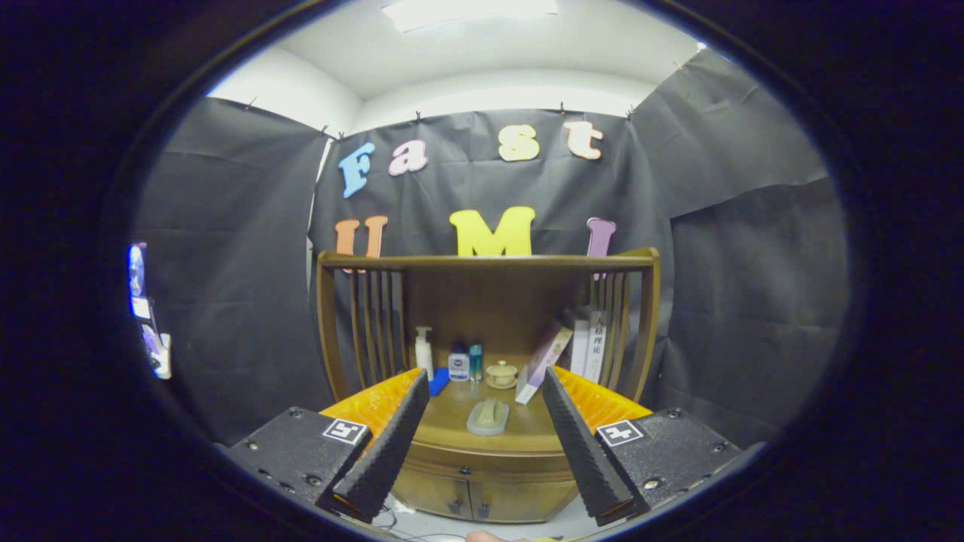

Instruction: Pull open the drawer, take out the items inside it, and place them on the countertop above the cabinet.

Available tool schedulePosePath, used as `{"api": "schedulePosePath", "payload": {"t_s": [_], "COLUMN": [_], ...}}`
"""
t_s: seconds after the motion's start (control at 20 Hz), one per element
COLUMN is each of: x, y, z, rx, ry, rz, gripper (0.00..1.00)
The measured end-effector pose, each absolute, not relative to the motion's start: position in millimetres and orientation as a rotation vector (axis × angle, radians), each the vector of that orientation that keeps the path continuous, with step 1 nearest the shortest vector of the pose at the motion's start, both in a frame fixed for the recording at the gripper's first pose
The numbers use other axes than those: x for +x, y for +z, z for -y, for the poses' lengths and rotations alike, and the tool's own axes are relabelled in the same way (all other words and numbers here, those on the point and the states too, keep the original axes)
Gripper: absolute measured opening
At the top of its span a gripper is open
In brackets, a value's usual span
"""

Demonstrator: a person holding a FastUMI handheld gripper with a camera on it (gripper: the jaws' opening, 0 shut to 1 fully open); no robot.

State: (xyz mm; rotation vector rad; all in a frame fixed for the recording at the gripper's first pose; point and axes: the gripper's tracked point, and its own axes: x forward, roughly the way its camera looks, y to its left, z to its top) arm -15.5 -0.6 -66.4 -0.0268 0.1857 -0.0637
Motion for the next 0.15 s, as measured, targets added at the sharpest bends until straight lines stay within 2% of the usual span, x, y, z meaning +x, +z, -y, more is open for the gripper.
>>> {"api": "schedulePosePath", "payload": {"t_s": [0.15], "x": [-29.1], "y": [-33.9], "z": [-8.0], "rx": [-0.034], "ry": [-0.037], "rz": [-0.142], "gripper": [0.96]}}
